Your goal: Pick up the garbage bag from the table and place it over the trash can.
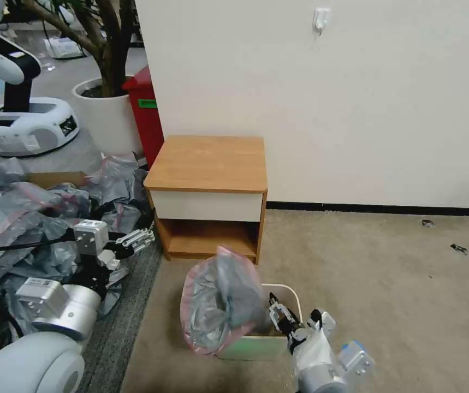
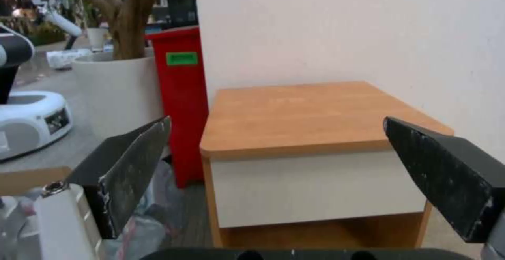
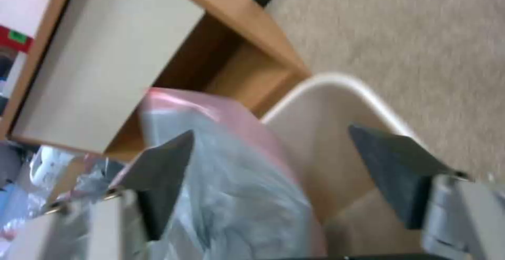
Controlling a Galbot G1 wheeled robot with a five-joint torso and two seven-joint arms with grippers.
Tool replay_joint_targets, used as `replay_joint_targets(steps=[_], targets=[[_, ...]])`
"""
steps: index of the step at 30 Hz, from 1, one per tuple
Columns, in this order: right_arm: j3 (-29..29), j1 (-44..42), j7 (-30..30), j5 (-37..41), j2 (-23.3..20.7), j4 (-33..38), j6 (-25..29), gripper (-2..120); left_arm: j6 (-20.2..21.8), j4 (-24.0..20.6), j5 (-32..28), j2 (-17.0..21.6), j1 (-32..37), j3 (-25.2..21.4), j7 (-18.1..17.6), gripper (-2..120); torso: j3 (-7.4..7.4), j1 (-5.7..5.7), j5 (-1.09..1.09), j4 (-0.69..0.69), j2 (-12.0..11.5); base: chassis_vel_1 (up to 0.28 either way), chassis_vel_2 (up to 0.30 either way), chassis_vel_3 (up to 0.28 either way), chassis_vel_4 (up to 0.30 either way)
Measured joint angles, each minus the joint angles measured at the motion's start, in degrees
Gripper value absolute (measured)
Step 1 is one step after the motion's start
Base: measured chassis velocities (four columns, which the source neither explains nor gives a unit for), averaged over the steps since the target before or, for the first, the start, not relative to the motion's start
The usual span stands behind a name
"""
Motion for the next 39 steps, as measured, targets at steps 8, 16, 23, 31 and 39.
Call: replay_joint_targets(steps=[8,16,23,31,39], targets=[[12.3,1.3,-13.2,1.7,-1.5,-1.2,-4.7,100,1.5,0.6,2.2,-0.6,0.9,2.5,1.0,100,0.0,0.0,0.0,0.0,0.0,0.0,0.0,0.0,0.0],[17.8,1.5,-29.6,-9.1,-2.6,-4.7,-2.8,100,5.4,2.2,7.8,0.2,2.1,16.0,-2.6,100,0.0,0.0,0.01,0.0,0.0,0.0,0.0,0.0,0.0],[17.8,0.9,-32.0,-12.4,-2.3,-4.2,-2.1,100,6.9,6.6,11.8,-0.7,1.0,26.3,-8.9,100,0.0,0.0,0.0,0.0,0.0,0.0,0.0,0.0,0.0],[20.2,0.8,-35.2,-17.0,-2.5,-2.5,-1.2,100,9.1,11.6,15.2,-2.2,0.7,32.9,-14.3,100,0.0,0.0,0.0,0.0,0.0,0.0,0.0,0.0,0.0],[20.1,0.3,-35.1,-17.3,-2.1,-2.7,-0.8,100,10.1,13.2,15.9,-2.4,0.6,32.9,-16.4,89,0.0,0.0,0.0,0.0,0.0,0.0,0.0,0.0,0.0]])
